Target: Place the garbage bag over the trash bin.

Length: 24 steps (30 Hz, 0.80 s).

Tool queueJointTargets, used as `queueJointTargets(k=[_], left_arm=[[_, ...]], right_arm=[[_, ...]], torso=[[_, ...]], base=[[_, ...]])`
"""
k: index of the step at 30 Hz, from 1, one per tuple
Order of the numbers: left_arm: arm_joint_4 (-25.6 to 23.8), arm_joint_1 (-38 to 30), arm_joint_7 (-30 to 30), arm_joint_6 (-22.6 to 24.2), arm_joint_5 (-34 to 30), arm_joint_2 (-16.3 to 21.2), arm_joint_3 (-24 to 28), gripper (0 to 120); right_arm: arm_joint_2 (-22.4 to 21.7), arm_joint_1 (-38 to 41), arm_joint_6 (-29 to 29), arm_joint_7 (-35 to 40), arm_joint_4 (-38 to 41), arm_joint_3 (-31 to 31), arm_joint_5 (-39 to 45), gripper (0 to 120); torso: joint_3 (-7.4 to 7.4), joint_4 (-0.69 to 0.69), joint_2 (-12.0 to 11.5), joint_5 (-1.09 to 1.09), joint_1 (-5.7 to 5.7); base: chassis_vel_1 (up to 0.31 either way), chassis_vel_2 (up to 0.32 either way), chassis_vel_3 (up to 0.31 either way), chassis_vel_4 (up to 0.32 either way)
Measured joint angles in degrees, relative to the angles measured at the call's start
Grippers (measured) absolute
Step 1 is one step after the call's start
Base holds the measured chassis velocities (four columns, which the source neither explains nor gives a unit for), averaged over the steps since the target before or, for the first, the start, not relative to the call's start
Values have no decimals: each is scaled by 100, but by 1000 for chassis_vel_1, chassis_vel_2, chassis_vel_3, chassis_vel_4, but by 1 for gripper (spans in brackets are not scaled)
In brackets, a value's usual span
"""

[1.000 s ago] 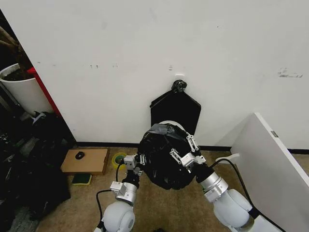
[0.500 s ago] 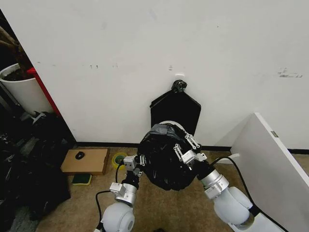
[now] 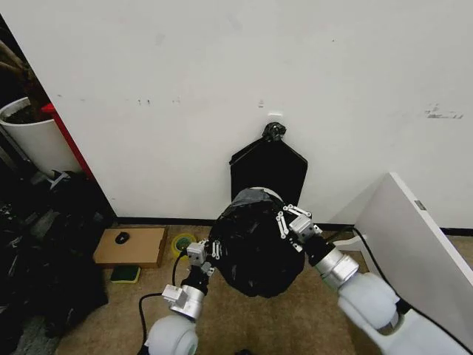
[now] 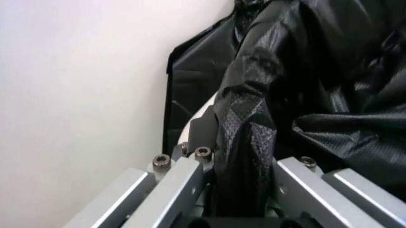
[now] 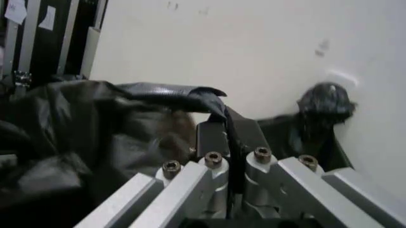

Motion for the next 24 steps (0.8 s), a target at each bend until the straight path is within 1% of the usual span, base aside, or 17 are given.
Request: queueJointTargets(k=[4, 6, 13, 14, 17, 18, 20, 21, 24], left_arm=[[21, 8, 143, -98, -84, 87, -26, 0], [12, 8, 156, -103, -114, 91, -31, 0], [-187, -41, 221, -110, -370, 116, -61, 0], [-187, -41, 221, -110, -370, 116, -61, 0], [-259, -114, 216, -35, -534, 167, -96, 0], [-283, -127, 215, -6, -586, 189, -108, 0], [-371, -161, 228, 105, -769, 272, -131, 0], [-371, -161, 228, 105, -769, 272, -131, 0], [-517, -145, 299, 343, -1171, 419, -85, 0]], right_arm=[[-76, -2, 20, -226, -203, 209, 341, 0], [-78, -2, 44, -269, -251, 240, 370, 0], [-55, -5, 618, -1219, -862, 538, 735, 0], [-55, -5, 618, -1219, -862, 538, 735, 0], [-20, 20, 1019, -1721, -1158, 602, 817, 0], [-1, 35, 1109, -1784, -1226, 602, 807, 0], [99, 119, 1386, -1759, -1422, 553, 627, 0], [99, 119, 1386, -1759, -1422, 553, 627, 0], [370, 324, 1624, -1173, -1709, 390, 21, 0]], torso=[[0, 0, 0, 0, 0], [0, 0, 0, 0, 0], [0, 0, 0, 0, 0], [0, 0, 0, 0, 0], [0, 0, 0, -1, 0], [0, 0, 0, 0, 0], [0, 0, 0, -2, 0], [0, 0, 0, -2, 0], [0, 1, 0, 1, 0]], base=[[0, 0, 0, 0], [0, 0, 0, 0], [0, 0, 0, 0], [0, 0, 0, 0], [0, 0, 0, 0], [0, 0, 0, 0], [0, 0, 0, 0], [0, 0, 0, 0], [0, 0, 0, 0]])
